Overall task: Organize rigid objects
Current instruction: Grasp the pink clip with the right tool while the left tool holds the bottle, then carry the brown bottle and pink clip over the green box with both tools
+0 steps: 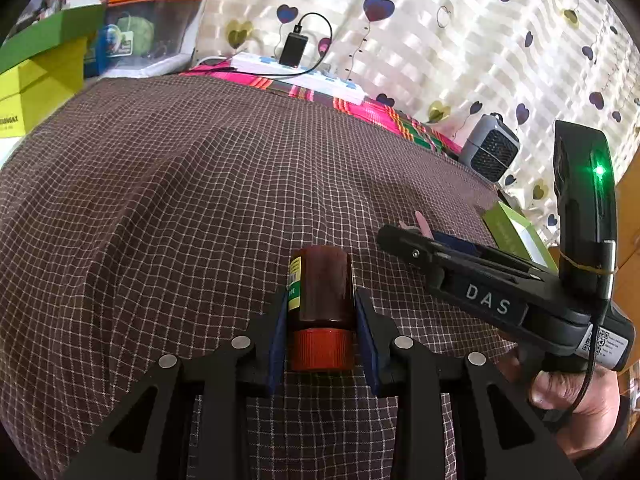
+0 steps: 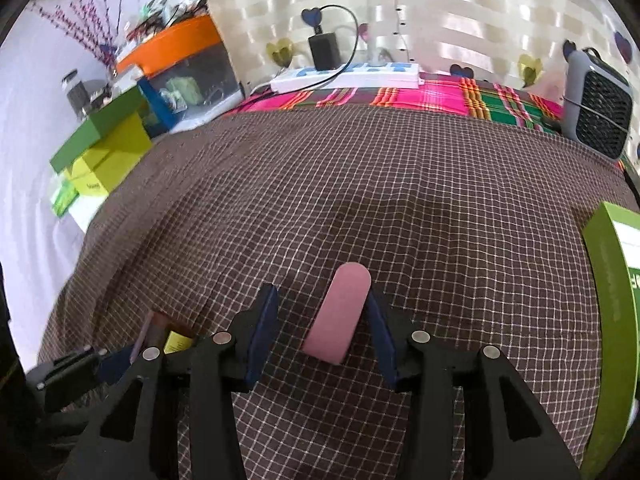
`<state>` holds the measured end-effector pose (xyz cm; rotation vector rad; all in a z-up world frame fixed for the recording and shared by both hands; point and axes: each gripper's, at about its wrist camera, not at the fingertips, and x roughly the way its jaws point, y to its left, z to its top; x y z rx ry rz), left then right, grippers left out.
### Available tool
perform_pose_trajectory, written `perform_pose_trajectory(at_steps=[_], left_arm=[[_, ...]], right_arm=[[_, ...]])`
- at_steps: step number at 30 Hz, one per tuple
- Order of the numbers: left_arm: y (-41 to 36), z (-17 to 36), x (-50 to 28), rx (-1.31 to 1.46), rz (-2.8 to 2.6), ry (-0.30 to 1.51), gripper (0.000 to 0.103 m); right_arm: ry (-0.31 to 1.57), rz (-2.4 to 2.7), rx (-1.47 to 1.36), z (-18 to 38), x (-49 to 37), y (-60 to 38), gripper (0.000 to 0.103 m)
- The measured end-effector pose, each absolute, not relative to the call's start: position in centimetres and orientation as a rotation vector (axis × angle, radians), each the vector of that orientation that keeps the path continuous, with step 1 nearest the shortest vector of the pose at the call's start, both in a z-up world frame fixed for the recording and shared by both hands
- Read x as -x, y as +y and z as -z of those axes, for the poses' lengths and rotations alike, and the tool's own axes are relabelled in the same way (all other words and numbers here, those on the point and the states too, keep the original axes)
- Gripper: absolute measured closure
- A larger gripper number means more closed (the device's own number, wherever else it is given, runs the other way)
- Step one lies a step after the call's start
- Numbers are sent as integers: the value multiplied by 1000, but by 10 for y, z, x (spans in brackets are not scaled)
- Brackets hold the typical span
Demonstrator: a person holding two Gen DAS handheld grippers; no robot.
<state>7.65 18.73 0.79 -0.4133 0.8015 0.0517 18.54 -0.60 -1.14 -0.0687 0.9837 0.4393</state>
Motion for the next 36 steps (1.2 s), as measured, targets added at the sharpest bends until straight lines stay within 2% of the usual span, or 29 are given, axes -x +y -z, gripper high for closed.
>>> perform_pose_trajectory(at_steps=[4,6,8,24,36], left_arm=[[185,-8,-78,400,-53,804,72],[183,-9,-79,389,-53,807,72],[180,-9,-79,377,-55,809,72],[125,-19,-52,265,0,794,72],[74,-41,-28,190,57,766,72]], right_arm=[[984,-444,96,11,-182,-8,61],[982,-427,117,11,-180,-9,78],[983,-427,121,12,-180,-12,84],[964,-451,85,-6,-124,-53,84],[865,-450,88,-43,-70,-88,84]])
